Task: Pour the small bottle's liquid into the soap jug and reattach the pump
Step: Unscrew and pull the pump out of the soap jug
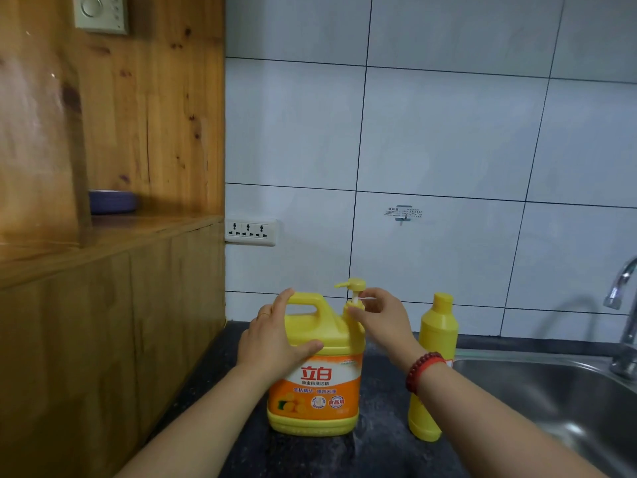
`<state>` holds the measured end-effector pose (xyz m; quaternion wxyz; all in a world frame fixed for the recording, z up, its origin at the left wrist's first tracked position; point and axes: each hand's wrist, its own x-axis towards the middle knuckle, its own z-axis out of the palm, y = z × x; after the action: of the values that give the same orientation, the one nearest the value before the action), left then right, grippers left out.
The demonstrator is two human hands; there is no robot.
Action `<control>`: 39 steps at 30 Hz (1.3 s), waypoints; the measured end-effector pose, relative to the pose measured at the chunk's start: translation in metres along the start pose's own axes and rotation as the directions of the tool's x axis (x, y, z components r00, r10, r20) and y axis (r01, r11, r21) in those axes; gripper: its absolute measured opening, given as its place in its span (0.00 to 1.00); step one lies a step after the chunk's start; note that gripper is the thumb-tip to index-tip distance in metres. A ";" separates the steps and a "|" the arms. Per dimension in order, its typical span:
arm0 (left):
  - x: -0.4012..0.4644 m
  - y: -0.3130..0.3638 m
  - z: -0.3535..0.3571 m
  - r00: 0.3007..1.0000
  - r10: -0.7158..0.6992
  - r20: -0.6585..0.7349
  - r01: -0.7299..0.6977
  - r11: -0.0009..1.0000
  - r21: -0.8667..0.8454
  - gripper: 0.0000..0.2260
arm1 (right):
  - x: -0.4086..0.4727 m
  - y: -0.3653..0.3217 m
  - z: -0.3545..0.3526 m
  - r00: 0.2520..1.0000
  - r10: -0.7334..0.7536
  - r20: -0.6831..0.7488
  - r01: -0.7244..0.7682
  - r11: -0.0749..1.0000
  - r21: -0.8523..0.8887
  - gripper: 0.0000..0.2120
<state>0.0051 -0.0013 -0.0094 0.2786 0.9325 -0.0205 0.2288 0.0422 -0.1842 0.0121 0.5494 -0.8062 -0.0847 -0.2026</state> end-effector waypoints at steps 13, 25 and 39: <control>0.000 0.000 0.000 1.000 -0.008 0.007 0.008 1.000 -0.006 0.45 | 0.001 0.001 -0.001 0.999 0.033 0.034 -0.034 0.999 0.029 0.11; 0.001 -0.001 0.001 1.000 -0.001 0.001 0.001 1.000 -0.009 0.44 | -0.001 0.003 -0.001 0.999 0.042 0.010 -0.042 0.999 0.028 0.12; 0.001 -0.001 0.001 1.000 -0.008 -0.003 0.008 1.000 -0.004 0.45 | -0.003 -0.001 0.008 0.999 0.042 -0.023 -0.044 0.997 -0.063 0.18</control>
<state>0.0065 -0.0011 -0.0100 0.2815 0.9317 -0.0170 0.2290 0.0409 -0.1757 0.0089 0.5286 -0.8226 -0.0549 -0.2020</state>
